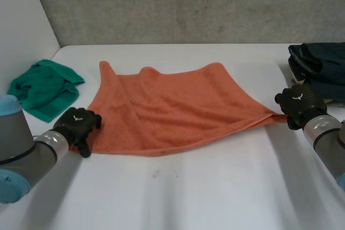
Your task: Fold the laundry.
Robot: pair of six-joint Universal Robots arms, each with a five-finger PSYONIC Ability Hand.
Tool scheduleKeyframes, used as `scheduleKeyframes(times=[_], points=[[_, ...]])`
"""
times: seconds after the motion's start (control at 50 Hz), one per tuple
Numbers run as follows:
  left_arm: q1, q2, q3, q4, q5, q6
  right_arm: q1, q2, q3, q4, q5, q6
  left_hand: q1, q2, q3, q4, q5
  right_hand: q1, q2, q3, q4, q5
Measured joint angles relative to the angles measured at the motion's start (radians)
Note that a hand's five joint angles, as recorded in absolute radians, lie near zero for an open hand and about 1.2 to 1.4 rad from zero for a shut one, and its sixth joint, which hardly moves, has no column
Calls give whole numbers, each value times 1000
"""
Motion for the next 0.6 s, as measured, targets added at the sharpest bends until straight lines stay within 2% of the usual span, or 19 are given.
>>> scheduleKeyframes(times=[0.36,0.48,0.6], points=[[-7,-88,130,4,-9,-2,0,0,1,0,0,-2,81,88,88,88,94,0,0,0,0,0],[-16,-108,158,-4,-8,-3,-1,0,2,0,0,-3,587,560,557,559,283,0,0,0,0,0],[-24,-84,156,-19,-14,-11,-3,0,1,0,0,-3,627,641,637,639,282,0,0,0,0,0]])
